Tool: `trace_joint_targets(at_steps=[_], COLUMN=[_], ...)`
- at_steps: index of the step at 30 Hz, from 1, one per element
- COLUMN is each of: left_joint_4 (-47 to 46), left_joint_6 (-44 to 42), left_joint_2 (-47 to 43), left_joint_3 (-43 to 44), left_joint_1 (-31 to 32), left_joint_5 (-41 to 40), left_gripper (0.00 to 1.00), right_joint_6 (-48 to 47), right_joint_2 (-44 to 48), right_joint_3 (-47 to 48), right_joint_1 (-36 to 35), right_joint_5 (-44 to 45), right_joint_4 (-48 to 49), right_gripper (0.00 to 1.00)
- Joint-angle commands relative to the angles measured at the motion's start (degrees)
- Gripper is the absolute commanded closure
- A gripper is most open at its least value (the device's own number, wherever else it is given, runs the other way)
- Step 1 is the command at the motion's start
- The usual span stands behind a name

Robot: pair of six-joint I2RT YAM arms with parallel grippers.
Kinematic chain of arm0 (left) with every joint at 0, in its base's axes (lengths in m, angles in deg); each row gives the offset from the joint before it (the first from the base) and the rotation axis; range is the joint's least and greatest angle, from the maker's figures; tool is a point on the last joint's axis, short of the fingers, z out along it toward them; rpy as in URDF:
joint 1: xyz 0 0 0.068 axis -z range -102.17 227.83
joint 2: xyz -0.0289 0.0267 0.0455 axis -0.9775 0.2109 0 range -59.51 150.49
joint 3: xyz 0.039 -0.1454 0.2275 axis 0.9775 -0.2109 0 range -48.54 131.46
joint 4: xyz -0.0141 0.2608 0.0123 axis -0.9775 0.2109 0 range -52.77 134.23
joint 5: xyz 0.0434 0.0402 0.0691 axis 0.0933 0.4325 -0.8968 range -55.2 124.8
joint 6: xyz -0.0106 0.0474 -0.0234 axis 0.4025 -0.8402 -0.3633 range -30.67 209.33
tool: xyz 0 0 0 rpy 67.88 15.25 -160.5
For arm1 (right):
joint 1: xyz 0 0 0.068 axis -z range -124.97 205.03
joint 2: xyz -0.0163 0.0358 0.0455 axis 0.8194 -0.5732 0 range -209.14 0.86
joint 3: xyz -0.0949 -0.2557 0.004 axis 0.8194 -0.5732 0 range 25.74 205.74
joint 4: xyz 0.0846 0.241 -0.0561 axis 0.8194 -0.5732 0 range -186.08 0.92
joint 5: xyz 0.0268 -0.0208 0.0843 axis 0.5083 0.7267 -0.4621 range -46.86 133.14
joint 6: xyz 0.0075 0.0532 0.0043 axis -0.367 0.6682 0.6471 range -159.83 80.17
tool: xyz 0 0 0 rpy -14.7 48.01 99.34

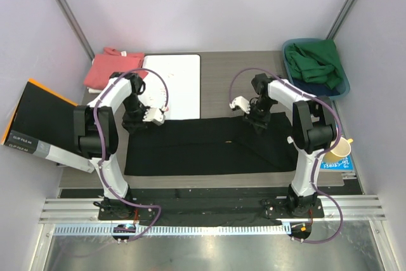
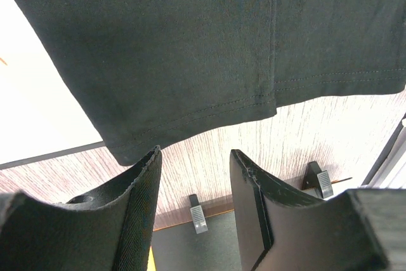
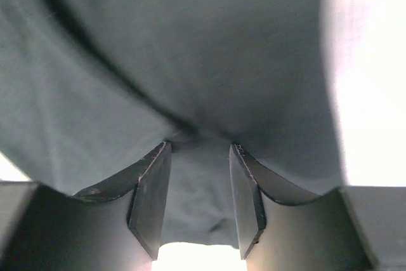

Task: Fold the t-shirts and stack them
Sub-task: Fold the other side of the tshirt into a rectangle

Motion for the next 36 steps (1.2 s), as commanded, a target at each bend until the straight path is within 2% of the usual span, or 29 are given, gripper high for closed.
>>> trace_joint_targets(at_steps=[1,7,16,22,36], left_joint_4=[0.72,0.28,0.02,0.02,-0.25], left_joint_6=[0.98,1.77,1.86,1.86,1.51], left_joint_2=[-0.44,-0.97,-0.18,0.17,0.96], left_joint_3=[0.9,0.02,0.81,1.25,1.86], left_joint_1=[0.21,0.3,0.3,0.47,0.56], left_joint_5=[0.83,0.66,0.83,1.01,1.01], left_gripper=[0.52,0.52,0.52,0.52,0.52], right_joint_6=[1.76,-1.31,-7.3,-5.81,-5.19], right_joint_2=[-3.29,-4.27,-3.22,-3.92,-4.98], right_joint_3=[6.08,8.28,8.72,9.68,8.2], right_joint_1=[0.35,0.62,0.26,0.18,-2.02], right_joint_5=[-2.09,-2.79,-2.88,-3.76,-5.26], right_joint_4=[2.53,-0.54,-10.39,-9.25,-8.9], right_gripper=[0.53,0.61,0.57,0.6,0.59])
